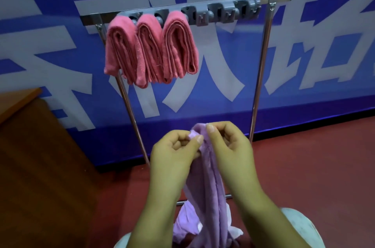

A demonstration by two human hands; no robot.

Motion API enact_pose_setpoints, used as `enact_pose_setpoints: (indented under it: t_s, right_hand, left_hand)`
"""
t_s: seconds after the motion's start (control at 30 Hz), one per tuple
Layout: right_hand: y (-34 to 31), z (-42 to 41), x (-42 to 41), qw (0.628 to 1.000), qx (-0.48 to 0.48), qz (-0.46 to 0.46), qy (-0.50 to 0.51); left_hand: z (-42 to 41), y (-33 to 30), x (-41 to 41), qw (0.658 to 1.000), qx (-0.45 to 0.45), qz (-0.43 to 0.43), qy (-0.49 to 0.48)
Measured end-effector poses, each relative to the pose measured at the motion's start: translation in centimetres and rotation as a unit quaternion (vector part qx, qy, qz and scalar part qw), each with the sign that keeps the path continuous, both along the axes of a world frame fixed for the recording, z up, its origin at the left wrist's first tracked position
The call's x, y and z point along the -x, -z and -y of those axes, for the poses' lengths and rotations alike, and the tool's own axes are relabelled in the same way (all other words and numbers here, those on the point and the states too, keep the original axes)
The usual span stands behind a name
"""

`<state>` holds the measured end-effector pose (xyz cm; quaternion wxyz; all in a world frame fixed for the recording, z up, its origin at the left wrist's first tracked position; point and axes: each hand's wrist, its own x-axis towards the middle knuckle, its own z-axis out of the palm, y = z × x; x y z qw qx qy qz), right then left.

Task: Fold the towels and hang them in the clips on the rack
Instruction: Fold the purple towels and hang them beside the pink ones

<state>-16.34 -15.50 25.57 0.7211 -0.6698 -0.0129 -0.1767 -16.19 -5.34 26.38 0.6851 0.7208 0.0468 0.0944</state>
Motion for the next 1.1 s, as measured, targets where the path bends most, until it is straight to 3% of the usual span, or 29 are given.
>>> enact_pose_setpoints:
  t_s: [0.3,0.57,0.7,0.97,1.1]
  right_hand:
    - [-1.0,1.1,1.3,0.999,-0.001,0.03,-0.021]
    - [-1.7,1.7,1.6,0.996,-0.023,0.025,-0.08]
    - [-1.6,2.3,1.6,0.993,-0.032,0.024,-0.115]
    - [-2.5,3.0,1.9,0.983,-0.011,0.041,-0.179]
    - [-2.3,3.3,1.6,0.98,0.006,0.027,-0.195]
  left_hand:
    - [0.4,-2.0,2.5,0.997,-0.022,0.045,0.053]
    - [0.1,-2.7,2.8,0.987,-0.087,0.129,0.04]
    - [-0.1,-2.9,2.7,0.99,-0.044,0.131,0.042]
    - [-0.2,-3.1,2.8,0.986,-0.067,0.138,0.065]
    - [-0.8,-3.2,2.5,0.972,-0.129,0.181,0.071]
